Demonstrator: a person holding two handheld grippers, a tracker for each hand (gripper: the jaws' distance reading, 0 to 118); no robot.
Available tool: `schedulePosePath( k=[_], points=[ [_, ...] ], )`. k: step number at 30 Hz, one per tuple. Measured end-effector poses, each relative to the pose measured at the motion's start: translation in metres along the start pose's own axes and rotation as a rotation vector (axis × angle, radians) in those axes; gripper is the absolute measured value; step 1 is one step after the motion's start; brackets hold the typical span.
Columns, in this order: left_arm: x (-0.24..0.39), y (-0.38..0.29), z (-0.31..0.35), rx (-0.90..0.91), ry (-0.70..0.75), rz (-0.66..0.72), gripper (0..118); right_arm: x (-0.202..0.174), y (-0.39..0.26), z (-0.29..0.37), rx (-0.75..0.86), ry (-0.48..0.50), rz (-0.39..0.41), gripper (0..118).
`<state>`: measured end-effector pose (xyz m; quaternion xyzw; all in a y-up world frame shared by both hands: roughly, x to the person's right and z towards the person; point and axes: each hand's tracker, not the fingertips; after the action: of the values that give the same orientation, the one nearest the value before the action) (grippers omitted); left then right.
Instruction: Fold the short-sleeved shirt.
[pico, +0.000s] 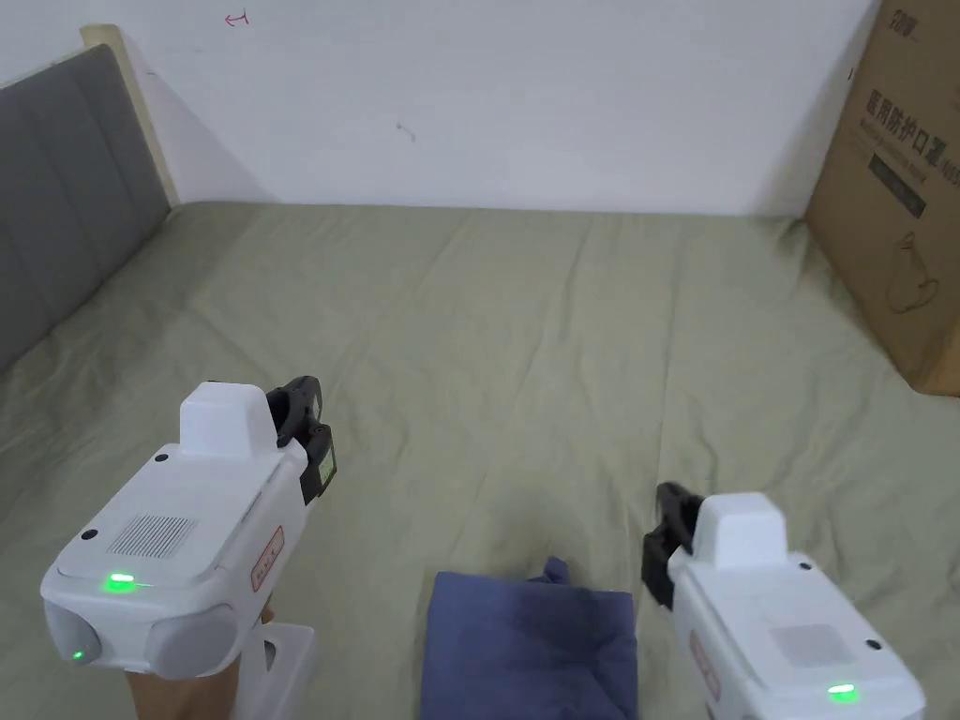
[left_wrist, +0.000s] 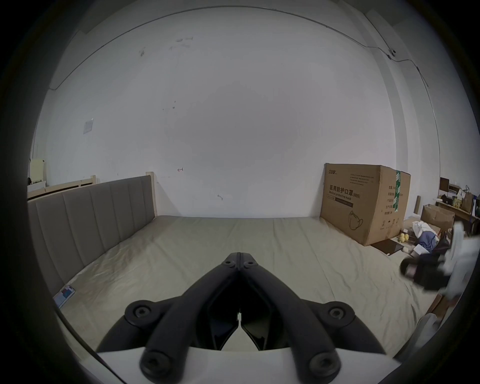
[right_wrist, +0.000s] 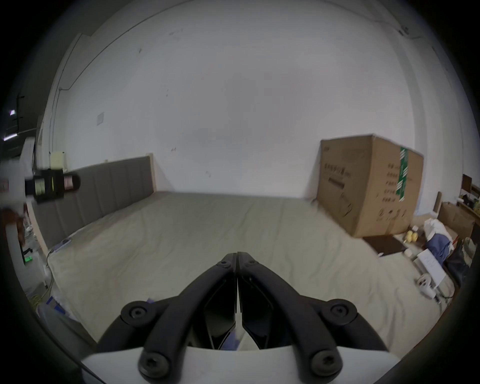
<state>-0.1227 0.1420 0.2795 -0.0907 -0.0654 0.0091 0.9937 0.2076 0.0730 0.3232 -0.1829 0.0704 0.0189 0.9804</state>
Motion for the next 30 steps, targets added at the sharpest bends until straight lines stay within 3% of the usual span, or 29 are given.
schedulePosePath(
  k=[6,9,13,15,18,21,25,26,30],
  points=[
    [-0.012,-0.011,-0.001,-0.041,-0.003,0.033,0,-0.025,-0.061,-0.04,-0.159,0.07,-0.001,0],
    [-0.014,-0.017,-0.001,-0.07,0.001,0.049,0,-0.036,-0.085,-0.058,-0.23,0.072,0.038,0],
    [-0.018,-0.029,-0.006,-0.118,-0.004,0.063,0,-0.044,-0.117,-0.082,-0.358,0.096,0.011,0],
    [-0.019,-0.037,-0.009,-0.17,-0.029,0.099,0,-0.049,-0.131,-0.093,-0.413,0.077,0.049,0],
    [-0.018,-0.057,-0.019,-0.292,-0.093,0.192,5,-0.059,-0.131,-0.094,-0.371,0.054,0.117,0],
    [-0.017,-0.084,-0.034,-0.463,-0.161,0.299,25,-0.057,-0.13,-0.093,-0.382,0.054,0.099,0],
    [-0.002,-0.12,-0.056,-0.723,-0.25,0.422,87,-0.05,-0.133,-0.09,-0.37,0.068,0.06,0],
    [0.001,-0.129,-0.061,-0.767,-0.261,0.434,95,-0.051,-0.133,-0.09,-0.371,0.07,0.061,0],
    [0.009,-0.158,-0.081,-0.826,-0.292,0.461,99,-0.049,-0.132,-0.09,-0.374,0.074,0.052,0]
  ],
)
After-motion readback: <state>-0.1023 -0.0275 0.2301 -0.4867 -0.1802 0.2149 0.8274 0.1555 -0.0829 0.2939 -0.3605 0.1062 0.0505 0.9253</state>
